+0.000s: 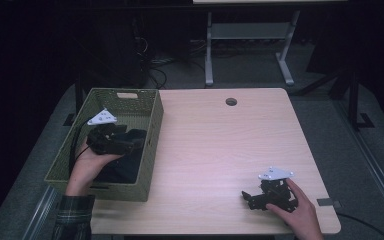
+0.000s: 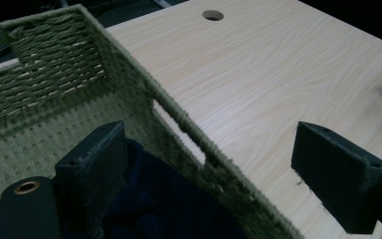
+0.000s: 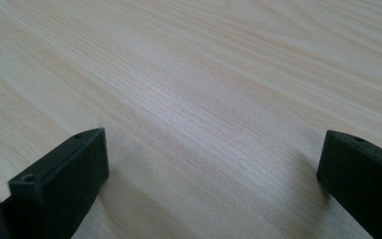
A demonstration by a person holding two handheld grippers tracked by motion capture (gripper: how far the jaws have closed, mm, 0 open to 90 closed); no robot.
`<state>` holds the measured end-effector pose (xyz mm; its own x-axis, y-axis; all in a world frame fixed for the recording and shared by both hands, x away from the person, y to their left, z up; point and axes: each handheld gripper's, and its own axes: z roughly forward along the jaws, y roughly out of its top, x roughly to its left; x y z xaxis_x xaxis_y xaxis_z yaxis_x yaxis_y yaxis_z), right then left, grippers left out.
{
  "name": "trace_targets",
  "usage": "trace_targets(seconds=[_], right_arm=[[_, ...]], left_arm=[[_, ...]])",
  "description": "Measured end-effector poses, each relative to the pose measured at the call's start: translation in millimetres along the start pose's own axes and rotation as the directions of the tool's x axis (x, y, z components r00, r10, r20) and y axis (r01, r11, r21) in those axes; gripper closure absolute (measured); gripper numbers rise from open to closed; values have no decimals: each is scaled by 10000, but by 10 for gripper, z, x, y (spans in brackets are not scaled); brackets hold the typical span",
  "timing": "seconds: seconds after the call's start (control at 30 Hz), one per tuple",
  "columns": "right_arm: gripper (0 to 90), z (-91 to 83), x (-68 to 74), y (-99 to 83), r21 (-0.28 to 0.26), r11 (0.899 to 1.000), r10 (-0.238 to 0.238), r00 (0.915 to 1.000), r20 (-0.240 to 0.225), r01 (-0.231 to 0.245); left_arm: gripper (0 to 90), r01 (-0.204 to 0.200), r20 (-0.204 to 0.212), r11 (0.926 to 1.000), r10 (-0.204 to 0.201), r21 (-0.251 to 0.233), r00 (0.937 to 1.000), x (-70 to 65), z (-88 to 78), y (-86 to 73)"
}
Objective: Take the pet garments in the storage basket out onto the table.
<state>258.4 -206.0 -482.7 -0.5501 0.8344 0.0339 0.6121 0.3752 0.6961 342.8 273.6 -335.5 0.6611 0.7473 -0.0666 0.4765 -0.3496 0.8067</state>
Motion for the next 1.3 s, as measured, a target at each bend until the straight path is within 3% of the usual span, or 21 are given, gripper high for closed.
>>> trace_targets(seconds=[0.4, 0.87, 1.3], right_arm=[[0, 1, -3, 0, -27, 10000, -43, 10000, 12, 43], [0, 0, -1, 0, -14, 10000, -16, 10000, 10, 16], [0, 0, -2, 0, -12, 10000, -22, 10000, 14, 22]], left_arm=[[140, 184, -509, 9985, -158, 518, 9986, 177, -107, -118], [140, 346, -663, 9918, -265, 1230, 9974, 295, -93, -239], [140, 426, -902, 9753, -234, 2168, 9956, 354, 79, -347]])
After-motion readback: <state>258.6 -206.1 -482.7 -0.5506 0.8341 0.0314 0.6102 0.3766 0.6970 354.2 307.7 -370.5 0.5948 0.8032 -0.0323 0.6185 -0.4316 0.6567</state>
